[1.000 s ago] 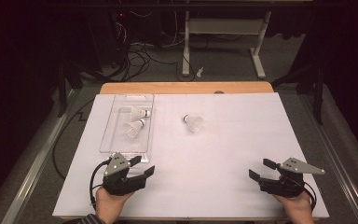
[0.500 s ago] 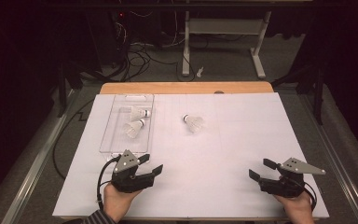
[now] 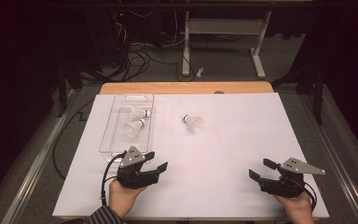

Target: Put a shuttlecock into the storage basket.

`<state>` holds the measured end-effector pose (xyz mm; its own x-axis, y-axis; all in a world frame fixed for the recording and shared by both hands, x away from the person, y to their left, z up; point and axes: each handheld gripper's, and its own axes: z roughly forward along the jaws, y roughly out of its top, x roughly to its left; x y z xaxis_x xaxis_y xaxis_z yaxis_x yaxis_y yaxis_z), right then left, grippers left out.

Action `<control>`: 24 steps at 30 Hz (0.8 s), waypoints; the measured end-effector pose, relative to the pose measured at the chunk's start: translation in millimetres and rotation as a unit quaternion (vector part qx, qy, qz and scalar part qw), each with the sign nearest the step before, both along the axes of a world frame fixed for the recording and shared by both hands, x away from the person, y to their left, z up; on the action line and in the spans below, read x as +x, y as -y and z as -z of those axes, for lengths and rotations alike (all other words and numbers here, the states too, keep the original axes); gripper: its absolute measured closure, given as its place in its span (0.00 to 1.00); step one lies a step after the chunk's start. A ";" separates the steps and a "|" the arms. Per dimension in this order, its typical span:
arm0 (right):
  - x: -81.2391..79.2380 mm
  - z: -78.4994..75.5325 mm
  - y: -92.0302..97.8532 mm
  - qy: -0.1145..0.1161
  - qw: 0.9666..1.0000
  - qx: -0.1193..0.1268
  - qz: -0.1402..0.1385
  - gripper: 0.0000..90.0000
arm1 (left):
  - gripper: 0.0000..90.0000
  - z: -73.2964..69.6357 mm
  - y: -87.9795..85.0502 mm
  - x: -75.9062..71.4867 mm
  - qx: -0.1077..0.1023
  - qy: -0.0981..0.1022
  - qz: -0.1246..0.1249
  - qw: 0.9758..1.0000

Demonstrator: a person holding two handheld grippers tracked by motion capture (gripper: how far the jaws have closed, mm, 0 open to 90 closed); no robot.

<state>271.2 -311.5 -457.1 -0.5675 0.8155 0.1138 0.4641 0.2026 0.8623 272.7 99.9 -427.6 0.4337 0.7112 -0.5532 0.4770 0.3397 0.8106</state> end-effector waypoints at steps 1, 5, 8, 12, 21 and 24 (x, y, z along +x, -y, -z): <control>0.1 0.0 0.1 0.000 1.000 0.000 0.000 0.27 | 0.43 0.2 0.7 0.5 0.001 0.000 0.001 1.000; 0.2 0.1 -0.1 -0.001 1.000 0.000 0.000 0.27 | 0.43 -0.3 3.6 1.7 0.003 0.000 0.003 1.000; 0.1 0.0 0.1 0.000 1.000 0.000 0.000 0.27 | 0.43 -0.4 5.9 3.0 0.003 0.000 0.004 1.000; 0.1 0.0 -0.1 0.000 1.000 0.000 0.000 0.27 | 0.43 -0.4 8.8 4.7 0.003 0.000 0.006 1.000; -0.1 -0.1 -0.2 0.000 1.000 0.000 0.001 0.27 | 0.43 0.0 13.5 7.9 0.004 -0.001 0.010 1.000; -0.1 -0.2 0.2 0.002 1.000 0.000 0.000 0.27 | 0.43 0.3 15.4 8.8 0.006 -0.002 0.010 1.000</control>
<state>271.1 -311.7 -456.8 -0.5671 0.8159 0.1125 0.4616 0.2018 0.8639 281.5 84.5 -427.9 0.4461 0.7085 -0.5468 0.4863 0.3211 0.8127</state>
